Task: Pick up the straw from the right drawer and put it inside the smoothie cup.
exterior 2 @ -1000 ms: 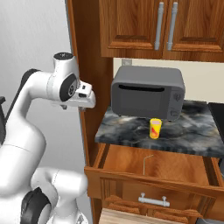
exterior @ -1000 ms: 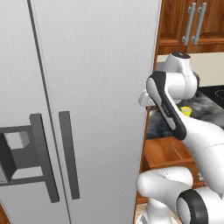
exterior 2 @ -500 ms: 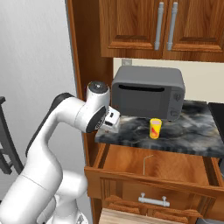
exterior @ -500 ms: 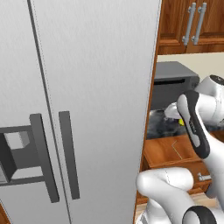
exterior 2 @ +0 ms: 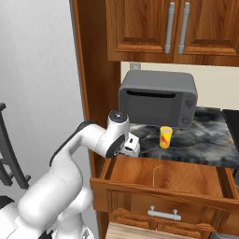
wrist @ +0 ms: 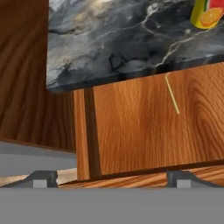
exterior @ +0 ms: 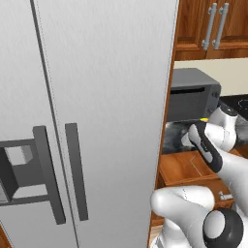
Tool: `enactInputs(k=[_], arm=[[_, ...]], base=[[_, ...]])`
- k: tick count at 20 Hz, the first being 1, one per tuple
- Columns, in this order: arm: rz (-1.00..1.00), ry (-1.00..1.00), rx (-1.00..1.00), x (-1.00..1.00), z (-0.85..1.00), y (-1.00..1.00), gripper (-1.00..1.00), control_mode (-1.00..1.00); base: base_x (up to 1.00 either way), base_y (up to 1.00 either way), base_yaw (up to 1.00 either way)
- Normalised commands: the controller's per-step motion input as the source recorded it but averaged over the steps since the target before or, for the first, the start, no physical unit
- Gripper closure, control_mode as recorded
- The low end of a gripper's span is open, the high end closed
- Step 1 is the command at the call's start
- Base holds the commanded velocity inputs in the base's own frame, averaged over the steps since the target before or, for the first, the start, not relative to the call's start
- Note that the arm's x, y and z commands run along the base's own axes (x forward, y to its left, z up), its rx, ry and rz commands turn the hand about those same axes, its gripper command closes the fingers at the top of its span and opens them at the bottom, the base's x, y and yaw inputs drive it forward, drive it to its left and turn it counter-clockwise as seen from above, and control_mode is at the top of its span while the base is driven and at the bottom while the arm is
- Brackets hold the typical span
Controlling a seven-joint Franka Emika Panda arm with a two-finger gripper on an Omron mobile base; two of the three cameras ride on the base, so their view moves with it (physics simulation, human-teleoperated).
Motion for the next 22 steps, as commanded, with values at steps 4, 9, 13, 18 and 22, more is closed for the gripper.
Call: enactInputs(k=[4,9,13,18,22], arm=[[0.0,0.03,0.01,0.17,-0.68,-0.44,-1.0,-1.0],[0.0,0.05,0.0,0.09,-0.27,-0.36,-1.0,-1.0],[0.0,0.12,0.02,0.0,-0.3,-0.36,-1.0,-1.0],[0.0,0.1,0.06,0.0,-0.48,-0.43,-1.0,-1.0],[0.0,0.04,0.11,0.0,-0.52,-0.42,-1.0,-1.0]], base=[[0.0,0.0,0.0],[0.0,0.0,0.0],[0.0,0.0,0.0],[0.0,0.0,0.0],[0.0,0.0,0.0]])
